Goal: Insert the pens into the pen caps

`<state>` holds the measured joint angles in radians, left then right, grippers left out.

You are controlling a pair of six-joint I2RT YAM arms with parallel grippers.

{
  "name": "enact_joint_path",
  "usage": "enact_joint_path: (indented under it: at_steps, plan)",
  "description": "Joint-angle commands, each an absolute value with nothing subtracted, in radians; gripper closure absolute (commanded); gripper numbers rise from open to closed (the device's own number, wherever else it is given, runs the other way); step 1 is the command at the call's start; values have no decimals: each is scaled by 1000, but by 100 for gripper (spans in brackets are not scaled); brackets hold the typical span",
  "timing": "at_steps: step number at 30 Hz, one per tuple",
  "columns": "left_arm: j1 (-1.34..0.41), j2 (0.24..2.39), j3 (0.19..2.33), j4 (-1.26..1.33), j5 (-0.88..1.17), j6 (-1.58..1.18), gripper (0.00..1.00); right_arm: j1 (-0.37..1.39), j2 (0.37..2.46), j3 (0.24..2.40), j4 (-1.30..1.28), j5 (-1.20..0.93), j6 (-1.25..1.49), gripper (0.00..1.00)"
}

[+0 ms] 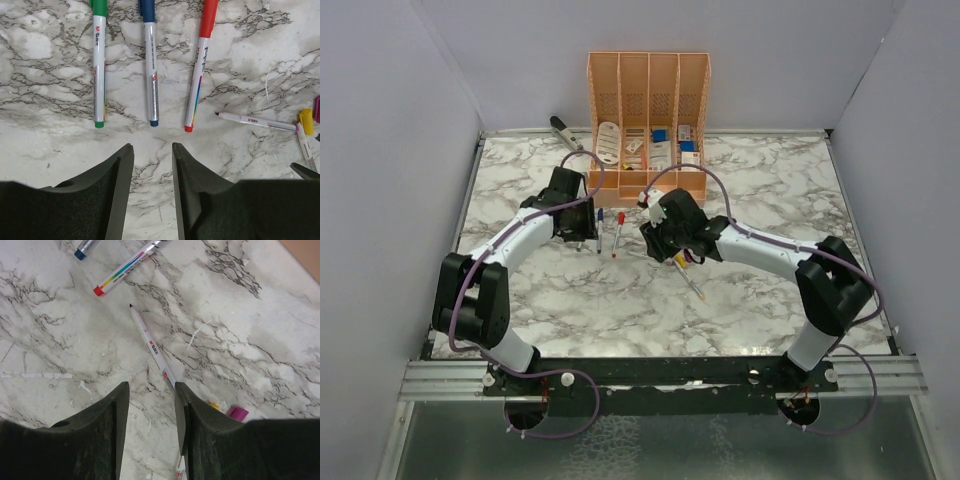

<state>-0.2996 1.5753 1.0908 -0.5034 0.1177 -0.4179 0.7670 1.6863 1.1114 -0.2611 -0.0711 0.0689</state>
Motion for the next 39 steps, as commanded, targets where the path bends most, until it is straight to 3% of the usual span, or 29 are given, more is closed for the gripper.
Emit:
enact_joint_path:
  at_steps: [1, 33, 36, 39]
  plan:
    - [-279, 1508, 1064, -492, 97, -436, 60, 776, 1744, 1176, -249, -157, 11, 59]
    - [-240, 1537, 1057, -443, 200, -432, 61, 792, 1977, 1268, -250, -99, -49, 62]
    - [-235, 1537, 1056, -443, 199, -430, 61, 791, 1996, 1282, -266, -93, -39, 66]
    - [-232, 1539, 1052, -440, 201, -427, 61, 791, 2007, 1293, -287, -90, -28, 78]
